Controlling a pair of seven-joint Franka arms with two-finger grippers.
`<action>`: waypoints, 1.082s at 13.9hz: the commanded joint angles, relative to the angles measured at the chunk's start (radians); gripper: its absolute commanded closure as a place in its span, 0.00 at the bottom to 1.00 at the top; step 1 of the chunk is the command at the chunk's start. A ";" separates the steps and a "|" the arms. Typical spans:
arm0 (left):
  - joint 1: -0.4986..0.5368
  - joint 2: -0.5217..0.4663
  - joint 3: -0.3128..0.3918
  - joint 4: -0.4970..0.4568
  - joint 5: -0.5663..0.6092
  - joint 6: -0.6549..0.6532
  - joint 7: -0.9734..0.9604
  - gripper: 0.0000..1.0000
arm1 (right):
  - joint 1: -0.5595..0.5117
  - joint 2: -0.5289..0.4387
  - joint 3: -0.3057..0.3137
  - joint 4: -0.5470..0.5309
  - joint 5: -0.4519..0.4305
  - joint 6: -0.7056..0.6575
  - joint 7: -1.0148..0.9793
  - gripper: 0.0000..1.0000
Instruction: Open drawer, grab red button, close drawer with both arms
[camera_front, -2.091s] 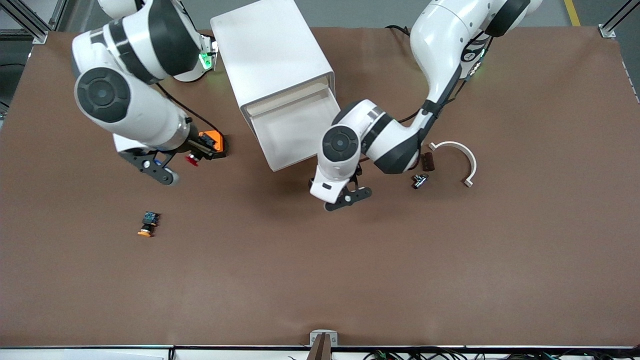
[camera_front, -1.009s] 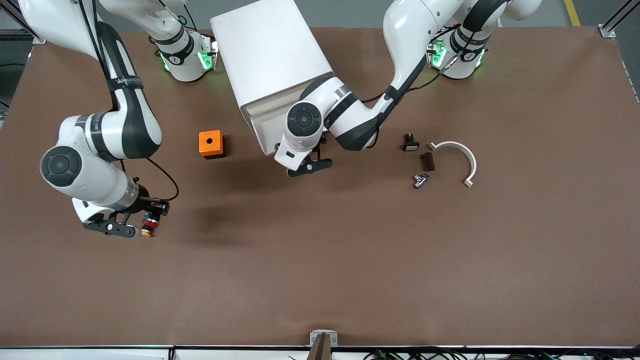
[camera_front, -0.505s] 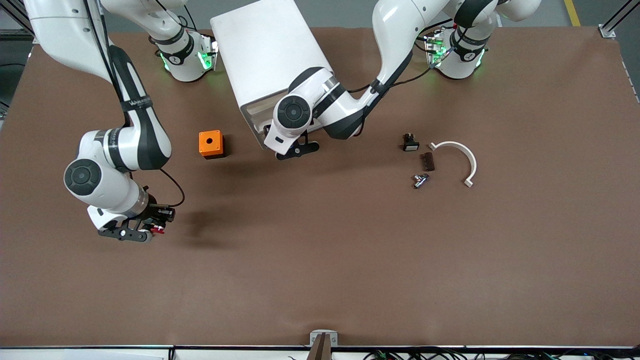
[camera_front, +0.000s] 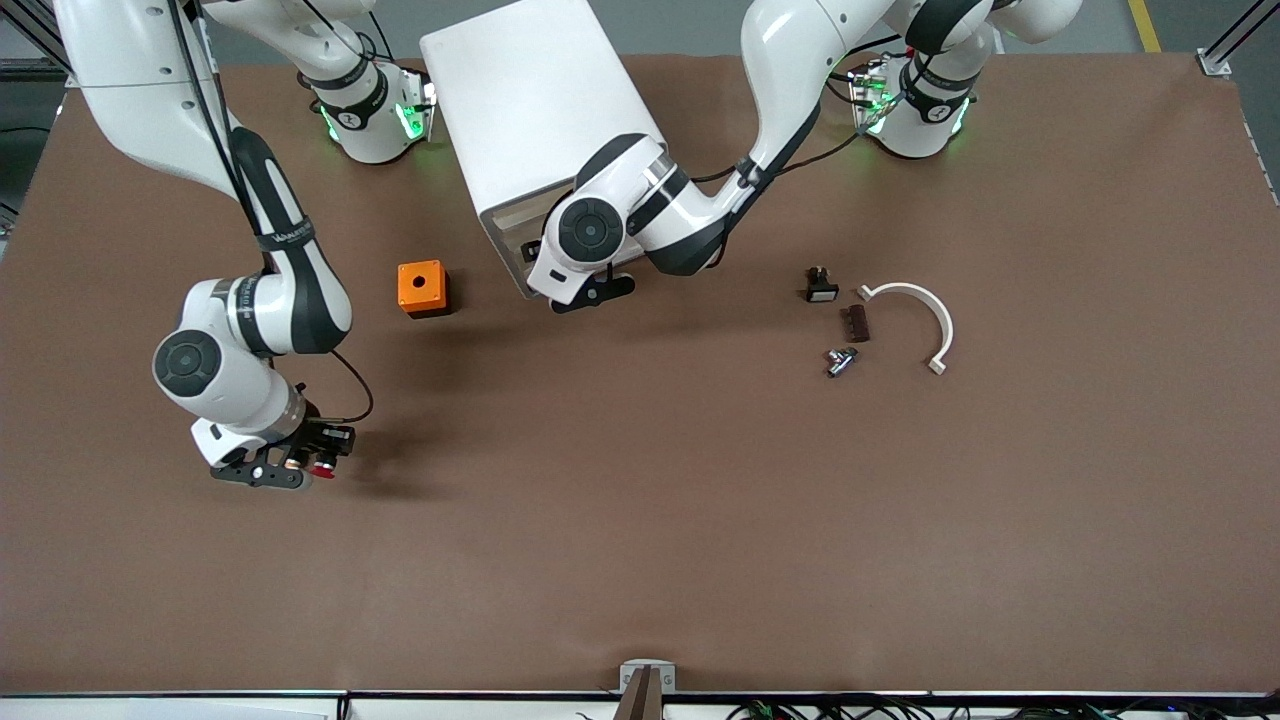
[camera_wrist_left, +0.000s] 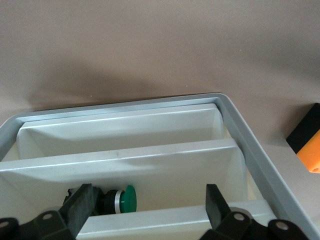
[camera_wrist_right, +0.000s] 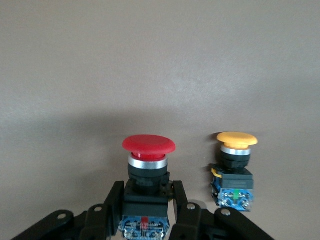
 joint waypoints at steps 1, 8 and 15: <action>-0.014 -0.010 0.000 -0.004 -0.037 0.006 -0.008 0.01 | -0.006 0.005 0.013 -0.041 -0.017 0.049 -0.001 0.99; 0.093 -0.069 0.011 -0.001 -0.023 0.000 -0.008 0.01 | 0.010 0.024 0.018 -0.059 -0.017 0.051 0.011 0.98; 0.302 -0.163 0.011 -0.004 0.065 -0.013 -0.012 0.01 | 0.014 0.044 0.018 -0.036 -0.017 0.057 -0.004 0.98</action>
